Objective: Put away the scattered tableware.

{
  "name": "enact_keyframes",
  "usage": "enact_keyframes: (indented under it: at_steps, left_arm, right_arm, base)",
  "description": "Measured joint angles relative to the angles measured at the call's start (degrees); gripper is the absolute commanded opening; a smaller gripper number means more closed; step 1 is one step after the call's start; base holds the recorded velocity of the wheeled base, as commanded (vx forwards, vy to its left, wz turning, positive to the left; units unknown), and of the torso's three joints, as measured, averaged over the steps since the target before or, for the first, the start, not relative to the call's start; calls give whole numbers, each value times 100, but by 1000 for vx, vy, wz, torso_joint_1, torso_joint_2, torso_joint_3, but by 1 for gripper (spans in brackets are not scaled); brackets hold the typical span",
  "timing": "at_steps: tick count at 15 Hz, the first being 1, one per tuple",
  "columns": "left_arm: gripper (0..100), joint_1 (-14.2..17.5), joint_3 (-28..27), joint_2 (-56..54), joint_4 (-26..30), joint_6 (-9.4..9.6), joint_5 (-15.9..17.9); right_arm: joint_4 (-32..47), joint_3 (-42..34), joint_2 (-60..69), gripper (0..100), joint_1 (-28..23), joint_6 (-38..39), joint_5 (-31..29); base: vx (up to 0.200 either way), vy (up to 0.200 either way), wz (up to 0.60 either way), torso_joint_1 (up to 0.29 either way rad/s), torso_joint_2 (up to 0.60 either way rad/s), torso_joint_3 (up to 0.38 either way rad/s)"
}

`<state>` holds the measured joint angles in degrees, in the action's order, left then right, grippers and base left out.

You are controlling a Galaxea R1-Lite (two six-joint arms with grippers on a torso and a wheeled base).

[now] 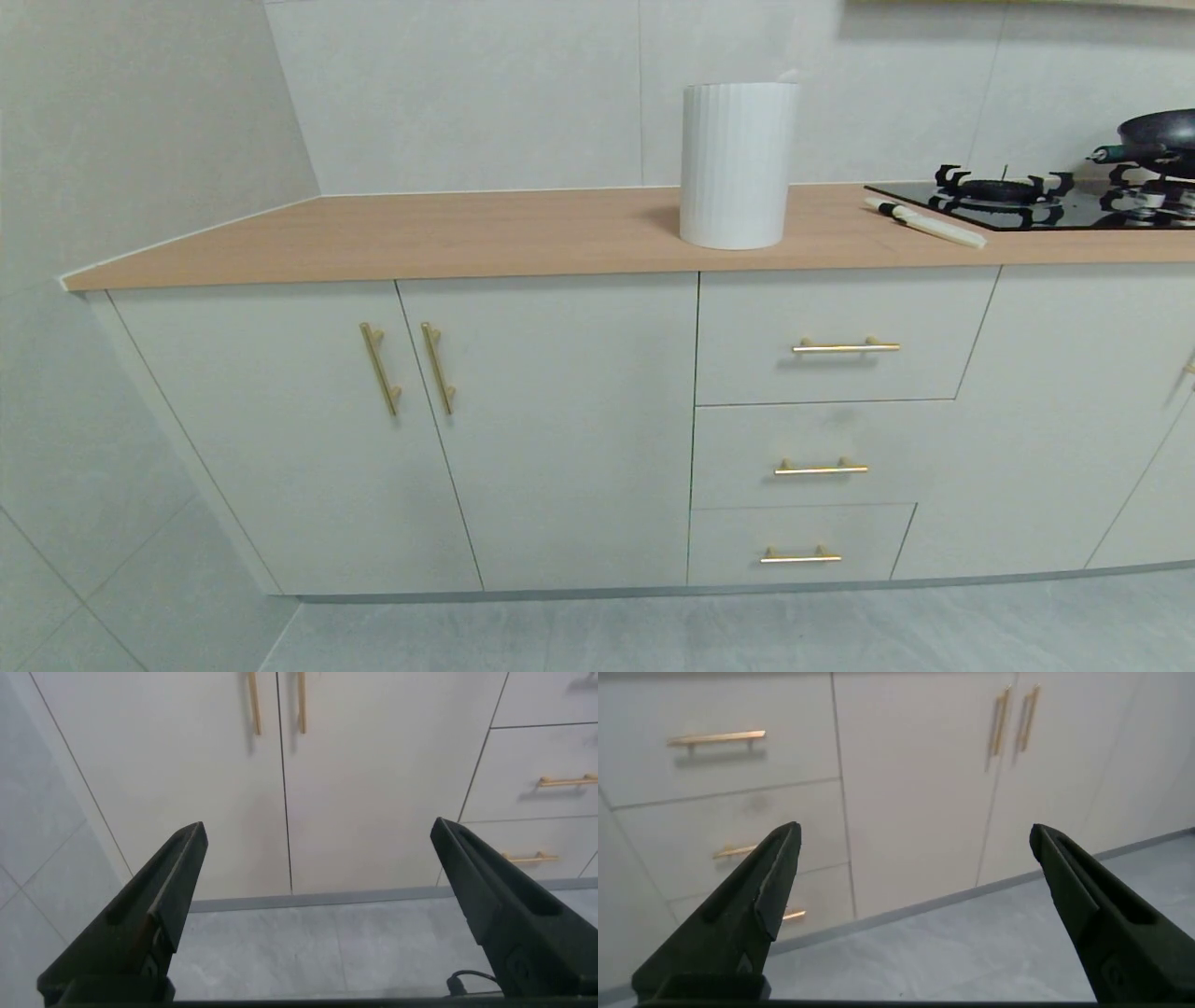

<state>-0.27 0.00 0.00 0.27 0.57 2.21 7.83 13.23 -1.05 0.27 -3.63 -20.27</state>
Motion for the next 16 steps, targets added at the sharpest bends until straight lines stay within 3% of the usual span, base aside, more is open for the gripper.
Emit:
enact_keyframes:
  at_steps: [3,5,14,16]
  left_arm:
    - [100,0,0,0,0,-2,0]
    - [100,0,0,0,0,0,0]
    - [100,0,0,0,-2,2,0]
    - [100,0,0,0,-2,7,-2]
  right_arm:
    - [-976,-975,89,100,-11,240,900]
    - [-878,-1237,105,100,-11,540,1727]
    - [-788,-1323,118,100,-11,404,1974]
    - [-785,-1323,118,100,-11,395,1983]
  base:
    - [0,0,0,0,0,0]
    - [0,0,0,0,0,0]
    - [0,0,0,0,0,0]
    - [200,0,0,2,2,5]
